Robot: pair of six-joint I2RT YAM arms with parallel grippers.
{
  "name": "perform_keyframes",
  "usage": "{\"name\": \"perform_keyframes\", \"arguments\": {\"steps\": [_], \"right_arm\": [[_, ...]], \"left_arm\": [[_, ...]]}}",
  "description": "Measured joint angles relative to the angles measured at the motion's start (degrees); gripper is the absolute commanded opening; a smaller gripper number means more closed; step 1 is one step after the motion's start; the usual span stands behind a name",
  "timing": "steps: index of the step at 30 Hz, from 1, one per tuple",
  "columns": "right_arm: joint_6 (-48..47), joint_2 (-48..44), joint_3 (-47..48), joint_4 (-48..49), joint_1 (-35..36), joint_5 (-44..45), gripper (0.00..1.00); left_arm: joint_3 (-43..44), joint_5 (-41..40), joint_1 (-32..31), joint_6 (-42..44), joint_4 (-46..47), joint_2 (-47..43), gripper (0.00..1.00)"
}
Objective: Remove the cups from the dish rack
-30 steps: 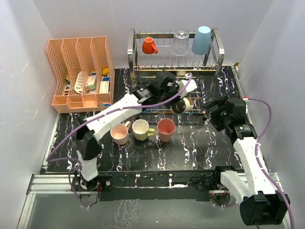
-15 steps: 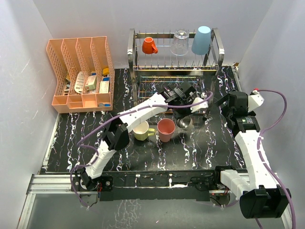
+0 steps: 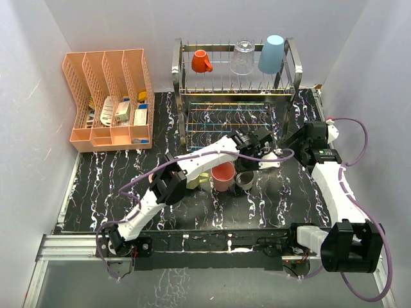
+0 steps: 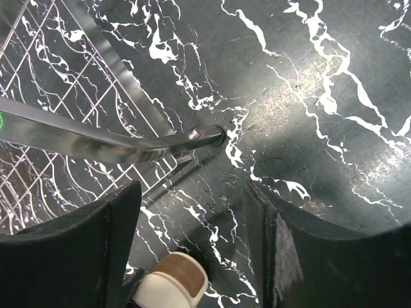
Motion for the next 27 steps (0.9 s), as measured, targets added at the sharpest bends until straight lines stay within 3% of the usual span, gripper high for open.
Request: {"name": "perform_keyframes", "arguments": {"steps": [6, 11, 15, 27], "right_arm": [[-0.22, 1.75, -0.74, 2.45, -2.03, -3.87, 0.39], [-0.39, 5.57, -0.74, 5.46, -2.71, -7.52, 0.3], [-0.37, 8.22, -0.72, 7.78, -2.71, -10.51, 0.28], [-1.22, 13.57, -0.39, 8.96, -2.93, -12.5, 0.29]], "left_arm": [[0.22, -1.77, -0.79, 2.1, -0.52, 0.59, 0.03], [0.22, -3.04, -1.4, 3.3, 0.02, 0.59, 0.31], [0.22, -4.55, -1.86, 4.09, 1.4, 0.59, 0.46], [1.22, -7.91, -2.8, 5.11, 6.21, 0.22, 0.57]]}}
